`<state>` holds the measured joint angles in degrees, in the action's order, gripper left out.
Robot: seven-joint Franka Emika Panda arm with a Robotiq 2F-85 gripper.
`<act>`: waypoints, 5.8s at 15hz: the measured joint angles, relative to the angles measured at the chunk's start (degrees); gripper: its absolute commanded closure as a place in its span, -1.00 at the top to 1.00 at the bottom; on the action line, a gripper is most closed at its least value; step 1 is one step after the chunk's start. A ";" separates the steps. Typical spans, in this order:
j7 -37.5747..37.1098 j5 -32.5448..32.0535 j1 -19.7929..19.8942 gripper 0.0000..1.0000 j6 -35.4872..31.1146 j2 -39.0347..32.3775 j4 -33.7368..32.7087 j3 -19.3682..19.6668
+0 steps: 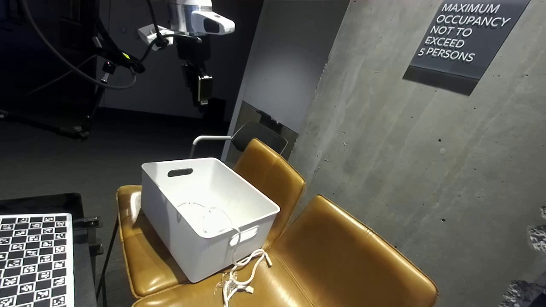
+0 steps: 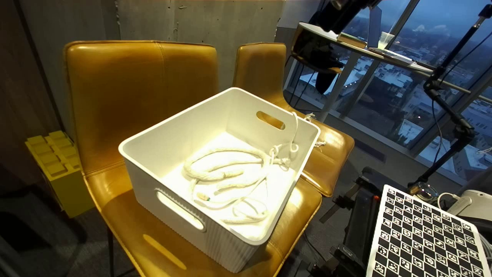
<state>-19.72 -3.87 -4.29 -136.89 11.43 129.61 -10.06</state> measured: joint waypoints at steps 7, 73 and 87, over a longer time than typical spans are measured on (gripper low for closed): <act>7.03 6.33 3.73 1.00 -0.45 -1.98 1.38 8.20; -18.04 25.71 6.85 1.00 -24.96 -41.34 -12.82 17.48; -24.13 25.62 2.45 0.04 -25.09 -38.19 -9.63 16.69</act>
<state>-43.85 21.75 -1.84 -161.98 -26.76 119.97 6.63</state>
